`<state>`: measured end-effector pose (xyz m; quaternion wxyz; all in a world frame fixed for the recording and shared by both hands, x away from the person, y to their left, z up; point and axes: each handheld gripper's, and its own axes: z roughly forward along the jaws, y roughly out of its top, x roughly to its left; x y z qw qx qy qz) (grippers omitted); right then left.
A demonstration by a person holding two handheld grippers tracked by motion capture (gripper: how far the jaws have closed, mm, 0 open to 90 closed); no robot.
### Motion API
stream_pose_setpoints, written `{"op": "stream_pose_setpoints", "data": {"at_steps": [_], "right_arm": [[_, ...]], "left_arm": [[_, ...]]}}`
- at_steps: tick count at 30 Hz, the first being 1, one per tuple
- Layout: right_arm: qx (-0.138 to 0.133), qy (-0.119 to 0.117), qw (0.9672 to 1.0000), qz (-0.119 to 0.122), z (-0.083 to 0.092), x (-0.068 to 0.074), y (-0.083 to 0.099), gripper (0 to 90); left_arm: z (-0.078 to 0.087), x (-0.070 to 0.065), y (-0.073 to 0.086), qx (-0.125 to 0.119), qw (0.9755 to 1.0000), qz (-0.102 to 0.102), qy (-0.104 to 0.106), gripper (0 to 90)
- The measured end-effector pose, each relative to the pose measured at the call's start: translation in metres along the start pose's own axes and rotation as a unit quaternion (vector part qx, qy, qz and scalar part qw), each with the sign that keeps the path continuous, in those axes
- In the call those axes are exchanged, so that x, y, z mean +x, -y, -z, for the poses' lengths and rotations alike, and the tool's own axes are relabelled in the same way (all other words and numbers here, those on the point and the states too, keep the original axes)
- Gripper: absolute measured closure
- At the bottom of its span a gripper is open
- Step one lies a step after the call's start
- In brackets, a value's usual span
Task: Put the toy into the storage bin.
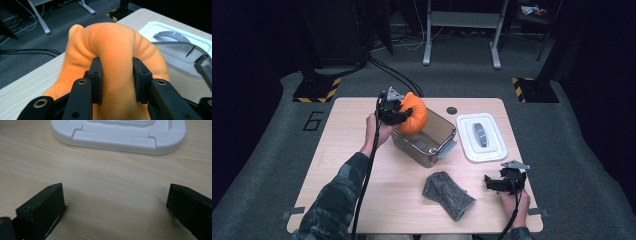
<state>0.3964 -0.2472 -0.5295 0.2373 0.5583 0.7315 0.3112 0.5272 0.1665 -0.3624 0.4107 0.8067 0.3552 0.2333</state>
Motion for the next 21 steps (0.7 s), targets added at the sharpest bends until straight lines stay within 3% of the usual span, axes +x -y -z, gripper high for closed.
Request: {"op": "stream_pose_setpoints", "data": {"at_steps": [13, 21], "right_arm": [[0.000, 0.000, 1.0000, 0.000, 0.000, 0.000, 0.000, 0.7], [0.000, 0.000, 1.0000, 0.000, 0.000, 0.000, 0.000, 0.7]], "left_arm": [[-0.019, -0.002, 0.010, 0.038, 0.9992, -0.002, 0.008, 64.4], [-0.027, -0.004, 0.014, 0.047, 0.9989, 0.003, 0.006, 62.9]]}}
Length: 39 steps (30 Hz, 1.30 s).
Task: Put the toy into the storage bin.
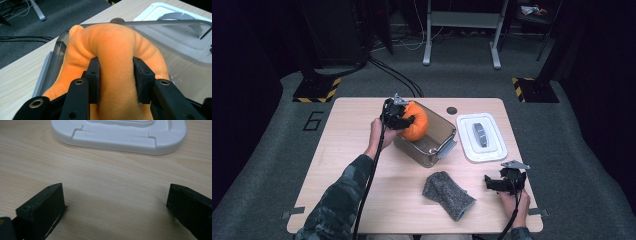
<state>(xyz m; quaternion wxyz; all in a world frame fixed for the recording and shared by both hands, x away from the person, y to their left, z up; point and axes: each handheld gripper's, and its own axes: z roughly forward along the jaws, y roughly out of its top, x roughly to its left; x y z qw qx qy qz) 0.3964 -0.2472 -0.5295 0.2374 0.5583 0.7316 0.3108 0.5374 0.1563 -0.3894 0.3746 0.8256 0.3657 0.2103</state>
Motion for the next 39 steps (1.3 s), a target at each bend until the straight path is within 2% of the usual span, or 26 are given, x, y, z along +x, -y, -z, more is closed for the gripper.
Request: {"op": "stream_pose_setpoints", "data": {"at_steps": [6, 15, 21, 25, 30, 33, 37, 39], "right_arm": [[0.000, 0.000, 1.0000, 0.000, 0.000, 0.000, 0.000, 0.7], [0.000, 0.000, 1.0000, 0.000, 0.000, 0.000, 0.000, 0.7], [0.000, 0.000, 1.0000, 0.000, 0.000, 0.000, 0.000, 0.7], [0.000, 0.000, 1.0000, 0.000, 0.000, 0.000, 0.000, 0.7], [0.000, 0.000, 1.0000, 0.000, 0.000, 0.000, 0.000, 0.7], [0.000, 0.000, 1.0000, 0.000, 0.000, 0.000, 0.000, 0.7], [0.000, 0.000, 1.0000, 0.000, 0.000, 0.000, 0.000, 0.7], [0.000, 0.000, 1.0000, 0.000, 0.000, 0.000, 0.000, 0.7]], "left_arm": [[-0.006, 0.000, 0.003, 0.014, 0.9999, -0.002, 0.001, 61.2], [-0.016, -0.002, 0.005, 0.031, 0.9995, 0.004, 0.004, 58.5], [-0.021, -0.003, 0.006, 0.044, 0.9990, 0.007, 0.005, 53.3], [-0.023, -0.004, 0.006, 0.045, 0.9989, 0.008, 0.004, 47.0], [-0.026, -0.004, 0.007, 0.062, 0.9980, 0.008, 0.006, 38.6], [-0.026, -0.004, 0.006, 0.055, 0.9984, 0.007, 0.004, 36.5], [-0.022, -0.005, 0.004, 0.055, 0.9985, -0.002, 0.006, 28.7], [-0.018, -0.003, 0.004, 0.047, 0.9989, 0.004, 0.005, 24.2]]}}
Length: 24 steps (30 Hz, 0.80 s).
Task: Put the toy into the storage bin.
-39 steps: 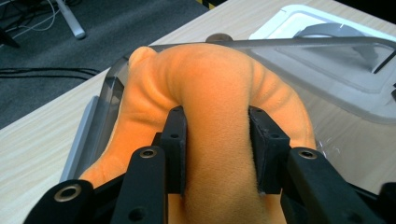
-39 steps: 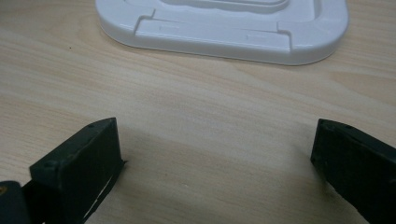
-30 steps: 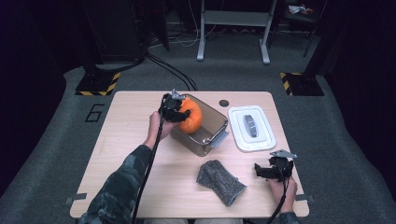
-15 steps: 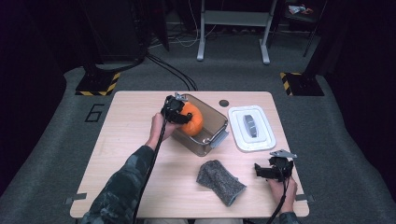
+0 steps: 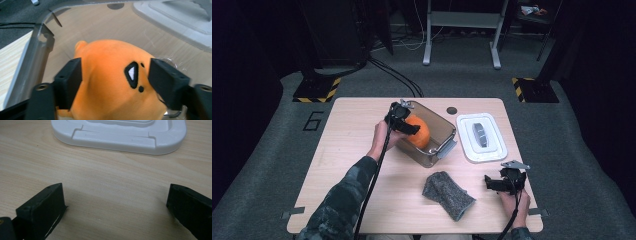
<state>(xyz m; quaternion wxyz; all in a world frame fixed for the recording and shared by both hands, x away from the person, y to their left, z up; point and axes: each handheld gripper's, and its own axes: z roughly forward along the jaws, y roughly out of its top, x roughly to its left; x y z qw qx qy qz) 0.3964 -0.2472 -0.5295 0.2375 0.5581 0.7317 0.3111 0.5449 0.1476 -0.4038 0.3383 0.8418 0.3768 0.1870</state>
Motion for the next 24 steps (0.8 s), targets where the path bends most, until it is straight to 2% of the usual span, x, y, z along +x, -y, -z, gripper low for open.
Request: {"op": "stream_pose_setpoints", "data": {"at_steps": [5, 12, 15, 24], "right_arm": [[0.001, 0.000, 1.0000, 0.000, 0.000, 0.000, 0.000, 0.7], [0.000, 0.000, 1.0000, 0.000, 0.000, 0.000, 0.000, 0.7], [0.001, 0.000, 1.0000, 0.000, 0.000, 0.000, 0.000, 0.7], [0.001, 0.001, 1.0000, -0.001, 0.000, 0.000, 0.000, 0.7]], "left_arm": [[0.012, 0.008, 0.002, -0.014, 0.9998, 0.012, 0.002, 15.7], [0.036, 0.015, 0.009, -0.042, 0.9988, 0.024, 0.008, 10.8], [0.045, 0.016, 0.015, -0.046, 0.9987, 0.021, 0.008, 9.6], [0.069, 0.020, 0.037, -0.076, 0.9965, 0.033, 0.006, 7.1]]}}
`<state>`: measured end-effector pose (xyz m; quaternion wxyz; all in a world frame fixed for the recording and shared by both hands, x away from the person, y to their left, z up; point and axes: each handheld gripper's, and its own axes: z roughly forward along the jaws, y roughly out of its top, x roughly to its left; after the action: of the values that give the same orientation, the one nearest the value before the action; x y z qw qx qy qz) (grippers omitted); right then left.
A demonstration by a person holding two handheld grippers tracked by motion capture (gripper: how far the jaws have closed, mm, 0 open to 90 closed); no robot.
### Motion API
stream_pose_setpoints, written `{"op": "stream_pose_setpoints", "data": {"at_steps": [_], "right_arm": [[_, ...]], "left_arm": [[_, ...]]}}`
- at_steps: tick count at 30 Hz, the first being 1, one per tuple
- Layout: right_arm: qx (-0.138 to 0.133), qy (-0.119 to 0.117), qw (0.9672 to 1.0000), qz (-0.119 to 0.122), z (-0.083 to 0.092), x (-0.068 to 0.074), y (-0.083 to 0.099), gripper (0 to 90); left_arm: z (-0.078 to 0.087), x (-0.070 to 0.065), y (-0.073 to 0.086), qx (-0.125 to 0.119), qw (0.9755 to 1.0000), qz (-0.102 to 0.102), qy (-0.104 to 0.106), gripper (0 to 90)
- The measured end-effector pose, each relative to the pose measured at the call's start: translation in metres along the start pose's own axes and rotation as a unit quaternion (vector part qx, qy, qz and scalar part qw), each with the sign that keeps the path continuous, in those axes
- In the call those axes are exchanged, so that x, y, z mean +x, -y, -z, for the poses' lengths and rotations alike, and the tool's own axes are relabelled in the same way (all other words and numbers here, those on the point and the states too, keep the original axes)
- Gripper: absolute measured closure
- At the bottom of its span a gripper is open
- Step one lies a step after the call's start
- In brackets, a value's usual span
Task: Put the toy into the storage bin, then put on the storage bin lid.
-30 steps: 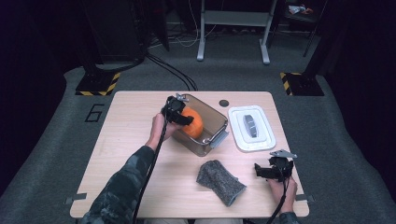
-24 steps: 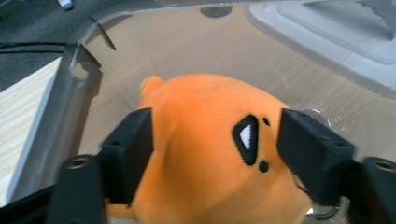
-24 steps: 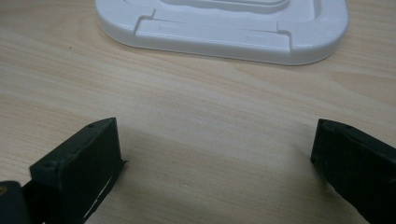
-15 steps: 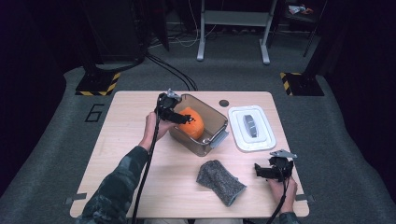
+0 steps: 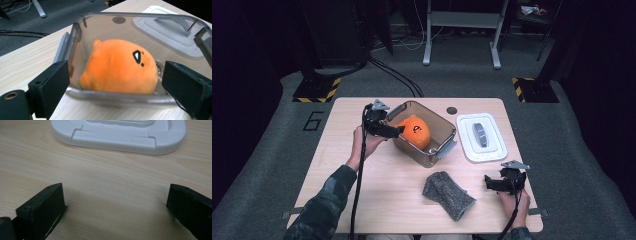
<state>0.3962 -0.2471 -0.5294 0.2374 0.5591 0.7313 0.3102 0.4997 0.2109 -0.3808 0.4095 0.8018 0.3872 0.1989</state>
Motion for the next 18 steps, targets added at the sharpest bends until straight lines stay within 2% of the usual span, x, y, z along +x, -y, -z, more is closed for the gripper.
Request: {"op": "stream_pose_setpoints", "data": {"at_steps": [8, 11, 16, 18], "right_arm": [[0.000, 0.000, 1.0000, 0.000, 0.000, 0.000, 0.000, 0.7], [0.001, 0.001, 1.0000, -0.001, 0.000, 0.000, 0.000, 0.7], [0.000, 0.000, 1.0000, 0.000, 0.000, 0.000, 0.000, 0.7], [0.000, 0.000, 1.0000, 0.000, 0.000, 0.000, 0.000, 0.7]], "left_arm": [[0.023, 0.007, 0.024, -0.014, 0.9998, 0.008, -0.013, 4.5], [0.031, 0.011, 0.037, -0.019, 0.9995, 0.017, -0.018, 2.6], [0.041, 0.016, 0.062, -0.012, 0.9992, 0.016, -0.033, 0.8], [0.042, 0.020, 0.073, -0.014, 0.9988, 0.027, -0.038, 0.6]]}}
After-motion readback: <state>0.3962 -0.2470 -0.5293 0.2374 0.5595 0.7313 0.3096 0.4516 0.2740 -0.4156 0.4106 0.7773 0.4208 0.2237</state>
